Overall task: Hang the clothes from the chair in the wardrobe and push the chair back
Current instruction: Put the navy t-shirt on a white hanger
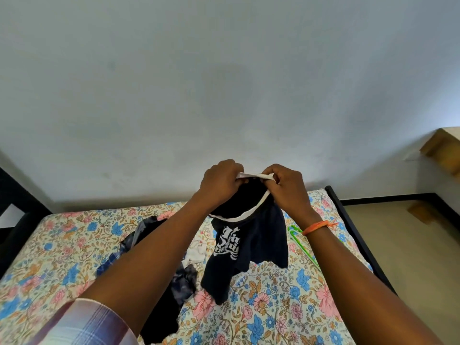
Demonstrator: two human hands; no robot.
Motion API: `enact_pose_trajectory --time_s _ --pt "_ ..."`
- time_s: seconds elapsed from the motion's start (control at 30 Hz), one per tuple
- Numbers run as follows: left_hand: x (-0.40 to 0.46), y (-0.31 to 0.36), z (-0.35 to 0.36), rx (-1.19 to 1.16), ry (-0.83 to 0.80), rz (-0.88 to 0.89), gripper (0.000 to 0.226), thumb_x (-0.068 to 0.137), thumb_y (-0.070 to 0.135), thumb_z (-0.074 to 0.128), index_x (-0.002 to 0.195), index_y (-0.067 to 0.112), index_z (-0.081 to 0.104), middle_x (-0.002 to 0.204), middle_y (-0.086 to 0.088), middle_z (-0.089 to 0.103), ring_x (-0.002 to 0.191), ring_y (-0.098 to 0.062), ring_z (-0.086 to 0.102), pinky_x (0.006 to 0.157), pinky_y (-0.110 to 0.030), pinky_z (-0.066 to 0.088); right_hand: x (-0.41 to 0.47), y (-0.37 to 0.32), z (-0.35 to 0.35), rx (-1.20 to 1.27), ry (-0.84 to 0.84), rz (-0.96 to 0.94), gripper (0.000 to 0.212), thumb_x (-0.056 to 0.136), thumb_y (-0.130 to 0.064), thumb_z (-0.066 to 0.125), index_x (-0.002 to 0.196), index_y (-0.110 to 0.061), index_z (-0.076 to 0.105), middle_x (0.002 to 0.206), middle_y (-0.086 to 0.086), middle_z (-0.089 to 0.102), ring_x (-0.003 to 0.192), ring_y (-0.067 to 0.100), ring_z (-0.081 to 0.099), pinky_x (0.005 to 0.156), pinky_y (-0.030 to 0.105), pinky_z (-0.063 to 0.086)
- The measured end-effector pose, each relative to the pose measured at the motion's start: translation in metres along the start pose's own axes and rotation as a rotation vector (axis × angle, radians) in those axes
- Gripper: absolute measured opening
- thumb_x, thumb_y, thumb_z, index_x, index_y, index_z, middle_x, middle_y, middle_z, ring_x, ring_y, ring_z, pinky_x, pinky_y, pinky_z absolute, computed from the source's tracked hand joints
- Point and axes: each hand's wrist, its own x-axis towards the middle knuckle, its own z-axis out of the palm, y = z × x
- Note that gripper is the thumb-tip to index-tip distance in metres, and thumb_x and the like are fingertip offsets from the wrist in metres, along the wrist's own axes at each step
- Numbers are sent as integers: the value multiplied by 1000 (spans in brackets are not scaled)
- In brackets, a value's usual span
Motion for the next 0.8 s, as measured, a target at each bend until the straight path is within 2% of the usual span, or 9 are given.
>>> enact_pose_trajectory --time_s 0.1,0.17,0.27,0.37,0.47,0.53,0.63,0.7,0.8 --pt "-5 -5 4 -28 35 -127 19 90 19 53 97 19 70 95 -3 64 88 -27 60 65 -30 36 -1 0 1 -1 39 19 7 90 -21 63 86 -21 69 64 -7 61 55 13 60 53 38 54" --pt "-10 -8 11 -70 53 -220 22 86 12 50 95 18 70 91 -3 66 85 -27 60 64 -29 36 -4 1 1 -7 67 26 9 90 -20 60 89 -22 68 67 -6 63 57 15 62 53 43 55" --pt "-17 -17 23 -184 52 -413 23 83 8 47 94 17 65 83 0 61 76 -25 56 62 -29 38 -10 2 -4 -105 112 5 15 90 -14 55 96 -21 68 74 -6 65 66 17 62 58 39 53" --pt "-25 -31 33 -308 72 -542 20 84 8 45 95 14 60 85 -3 60 77 -26 57 61 -31 38 -15 8 -9 -240 140 45 20 92 -14 52 104 -20 67 89 -2 69 80 19 62 65 34 50" --pt "-31 -34 37 -291 86 -496 9 86 13 48 84 12 57 78 -4 58 72 -28 56 54 -30 33 -19 25 -11 -333 126 104 21 92 -13 49 103 -16 66 99 3 67 89 24 61 69 37 50" --pt "-31 -30 34 -232 108 -460 12 85 19 53 76 12 55 70 -3 56 66 -28 55 50 -29 30 -24 35 -14 -403 118 152 20 92 -13 48 102 -14 65 102 7 64 90 29 61 69 38 50" --pt "-29 -24 27 -60 102 -363 14 85 26 57 78 14 55 69 -1 55 63 -28 53 55 -30 36 -29 46 -20 -461 108 215 23 93 -10 47 109 -11 64 109 10 62 90 31 61 70 39 51" --pt "-27 -20 23 40 69 -295 14 86 28 57 80 15 55 69 -1 52 63 -27 52 57 -30 38 -27 47 -25 -325 113 299 26 93 -7 43 110 -12 61 100 11 65 79 31 66 68 43 56" --pt "-22 -15 19 11 30 -317 13 82 27 59 76 16 56 66 1 52 64 -27 53 57 -29 38 -23 43 -29 141 118 543 30 94 -7 34 109 -15 58 87 10 65 53 31 68 54 49 59"
